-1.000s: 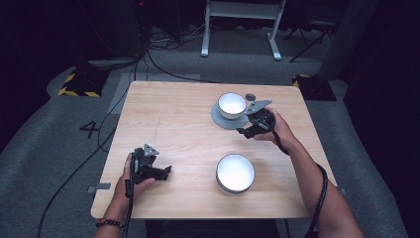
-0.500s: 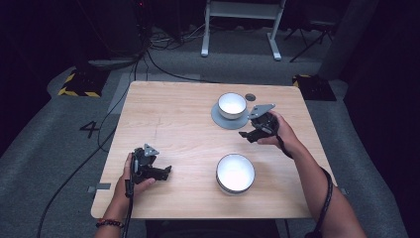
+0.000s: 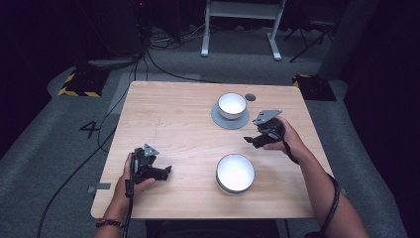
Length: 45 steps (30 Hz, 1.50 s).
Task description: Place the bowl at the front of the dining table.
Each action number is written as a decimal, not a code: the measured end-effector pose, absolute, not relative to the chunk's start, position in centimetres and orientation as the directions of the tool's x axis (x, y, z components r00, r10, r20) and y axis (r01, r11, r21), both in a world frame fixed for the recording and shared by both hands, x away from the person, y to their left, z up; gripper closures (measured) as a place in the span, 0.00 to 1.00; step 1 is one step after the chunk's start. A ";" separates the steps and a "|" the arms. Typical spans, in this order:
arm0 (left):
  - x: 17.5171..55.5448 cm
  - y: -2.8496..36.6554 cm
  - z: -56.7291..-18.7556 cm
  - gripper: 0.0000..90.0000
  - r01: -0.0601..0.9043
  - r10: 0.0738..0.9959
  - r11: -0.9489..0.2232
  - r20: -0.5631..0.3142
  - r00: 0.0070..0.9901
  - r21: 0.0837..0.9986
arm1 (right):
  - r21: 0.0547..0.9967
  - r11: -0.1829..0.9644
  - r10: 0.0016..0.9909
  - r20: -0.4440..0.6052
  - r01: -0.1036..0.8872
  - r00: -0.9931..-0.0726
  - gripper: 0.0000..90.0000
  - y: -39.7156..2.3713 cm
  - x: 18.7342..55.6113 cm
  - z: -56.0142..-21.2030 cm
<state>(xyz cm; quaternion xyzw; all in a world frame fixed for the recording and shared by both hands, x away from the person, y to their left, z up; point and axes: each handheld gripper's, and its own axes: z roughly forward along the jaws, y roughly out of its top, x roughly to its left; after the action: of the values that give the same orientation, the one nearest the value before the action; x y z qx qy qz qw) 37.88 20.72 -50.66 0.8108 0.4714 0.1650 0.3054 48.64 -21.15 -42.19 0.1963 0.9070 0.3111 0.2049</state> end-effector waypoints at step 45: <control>37.9 20.7 -50.7 0.00 0.665 0.865 -0.368 -0.024 0.502 0.650 | 0.611 0.753 0.470 -0.237 0.246 -0.850 0.26 -25.3 43.0 -45.0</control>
<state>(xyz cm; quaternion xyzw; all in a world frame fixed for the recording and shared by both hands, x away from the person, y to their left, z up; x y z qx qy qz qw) 37.89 20.72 -50.65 0.8107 0.4717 0.1633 0.3059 43.01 -25.28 -44.96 0.1954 0.9162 0.2925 0.1918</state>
